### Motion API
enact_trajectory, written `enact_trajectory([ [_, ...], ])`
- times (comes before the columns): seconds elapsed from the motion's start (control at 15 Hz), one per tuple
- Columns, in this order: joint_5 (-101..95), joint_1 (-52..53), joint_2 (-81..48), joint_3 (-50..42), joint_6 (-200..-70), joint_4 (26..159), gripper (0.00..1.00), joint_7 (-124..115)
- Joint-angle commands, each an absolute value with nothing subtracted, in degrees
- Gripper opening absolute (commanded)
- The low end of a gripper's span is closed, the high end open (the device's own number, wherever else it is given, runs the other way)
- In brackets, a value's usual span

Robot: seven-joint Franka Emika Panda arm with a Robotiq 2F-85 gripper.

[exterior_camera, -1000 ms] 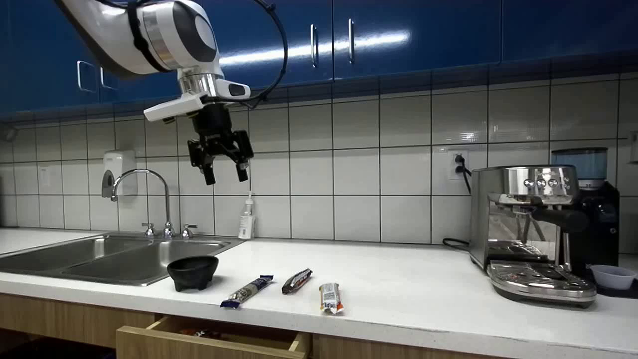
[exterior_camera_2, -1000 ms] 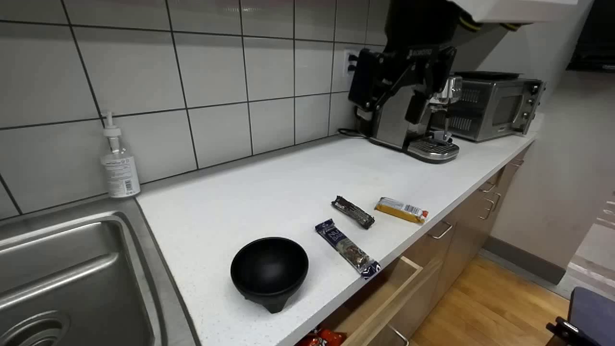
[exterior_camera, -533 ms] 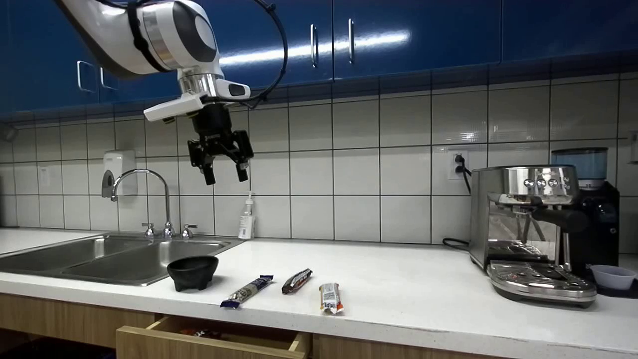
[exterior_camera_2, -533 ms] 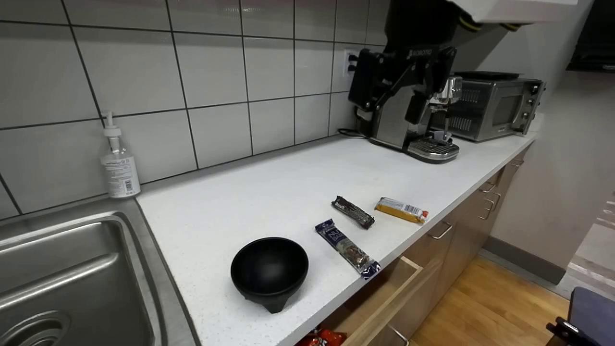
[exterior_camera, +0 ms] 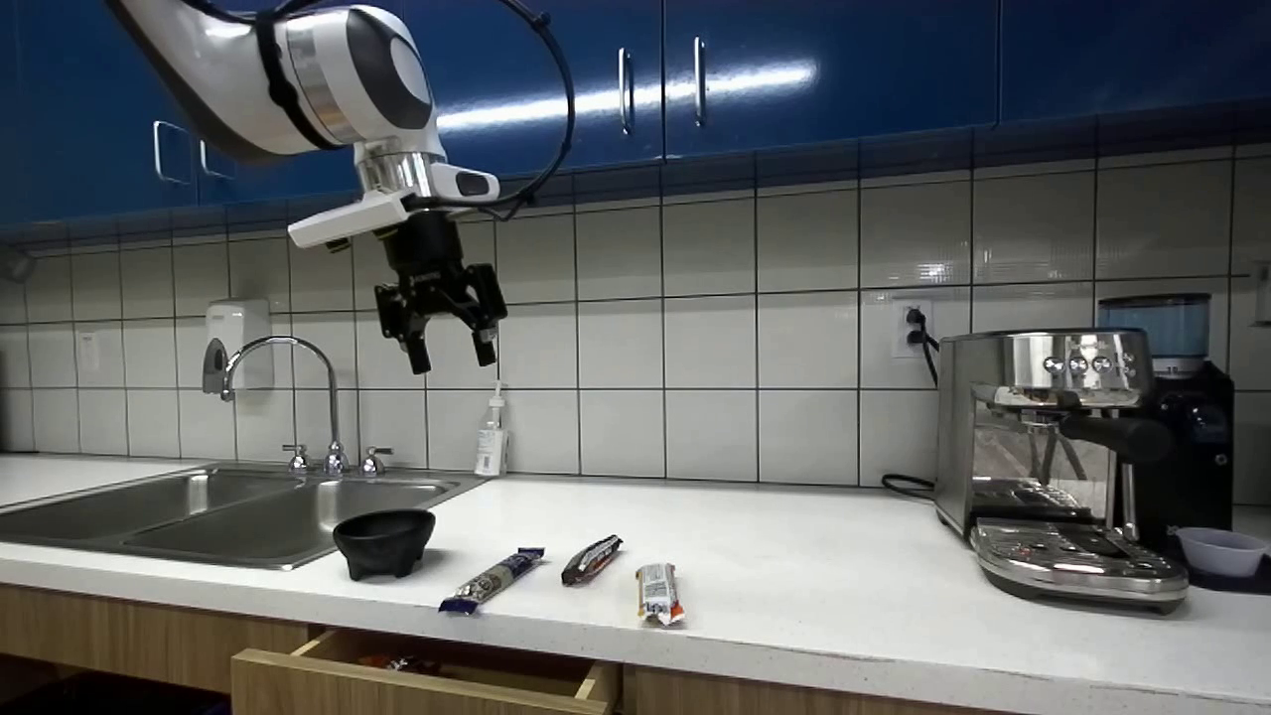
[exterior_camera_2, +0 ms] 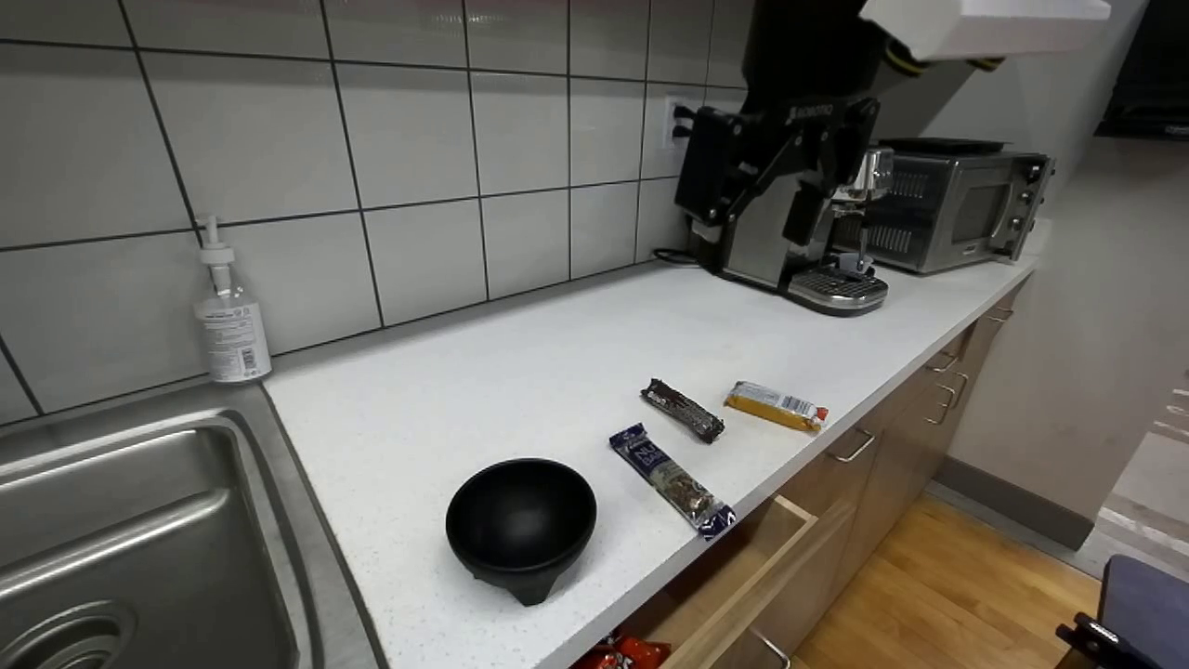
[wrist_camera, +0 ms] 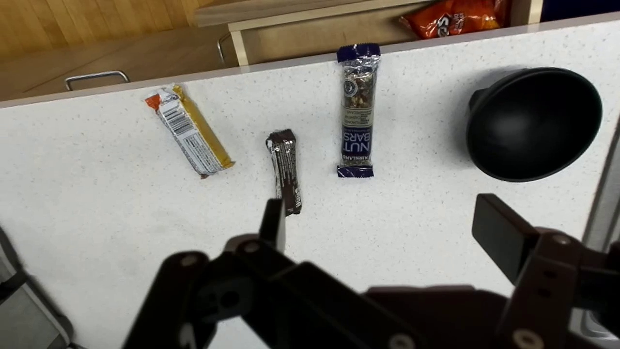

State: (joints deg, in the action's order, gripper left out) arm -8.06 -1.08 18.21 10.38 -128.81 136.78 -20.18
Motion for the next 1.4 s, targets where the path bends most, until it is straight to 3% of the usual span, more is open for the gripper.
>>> enact_trajectory([
  [0.0,-10.4,-0.6,17.3,10.1,-131.4,137.8,1.00,-20.6],
  [1.33,-9.5,1.7,13.2,10.0,-144.5,147.1,1.00,-19.8],
])
